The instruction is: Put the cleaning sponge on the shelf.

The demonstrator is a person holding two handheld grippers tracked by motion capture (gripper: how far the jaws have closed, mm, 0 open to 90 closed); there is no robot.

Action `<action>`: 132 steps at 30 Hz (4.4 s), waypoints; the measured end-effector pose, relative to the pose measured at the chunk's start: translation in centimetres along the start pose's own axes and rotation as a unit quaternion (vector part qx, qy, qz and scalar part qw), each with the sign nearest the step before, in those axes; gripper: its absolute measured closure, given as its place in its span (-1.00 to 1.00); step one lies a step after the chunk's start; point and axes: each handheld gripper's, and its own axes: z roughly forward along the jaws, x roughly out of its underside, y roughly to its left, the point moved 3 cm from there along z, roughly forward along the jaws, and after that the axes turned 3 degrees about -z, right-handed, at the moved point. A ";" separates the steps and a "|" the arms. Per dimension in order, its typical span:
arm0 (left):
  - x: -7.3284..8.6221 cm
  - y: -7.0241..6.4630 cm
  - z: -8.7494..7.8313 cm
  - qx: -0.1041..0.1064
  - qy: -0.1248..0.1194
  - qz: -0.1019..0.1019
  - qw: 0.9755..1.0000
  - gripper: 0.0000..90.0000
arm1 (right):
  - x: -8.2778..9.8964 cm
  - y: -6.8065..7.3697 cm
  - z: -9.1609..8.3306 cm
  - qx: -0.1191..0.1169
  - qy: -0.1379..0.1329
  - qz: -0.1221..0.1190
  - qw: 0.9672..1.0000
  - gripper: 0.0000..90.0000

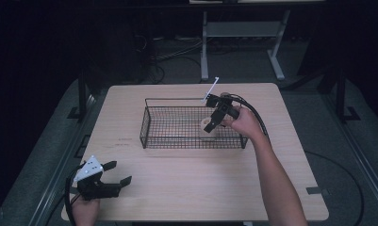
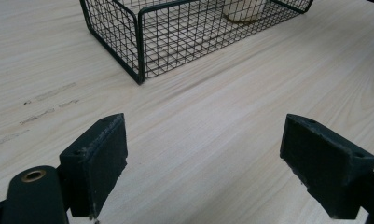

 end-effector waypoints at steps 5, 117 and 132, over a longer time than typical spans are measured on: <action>-0.1 0.0 0.1 -0.001 0.002 0.003 1.000 -0.70 | 0.0 0.4 -0.7 0.001 -0.010 -0.006 1.000 -0.53; 0.1 -0.3 0.2 0.002 0.005 0.005 1.000 -0.70 | 10.4 9.2 -5.8 0.016 -0.088 -0.023 0.996 -0.67; 0.1 -0.4 0.5 0.002 0.009 0.006 1.000 -0.70 | 13.1 10.8 -4.7 0.016 -0.092 -0.021 0.995 -0.67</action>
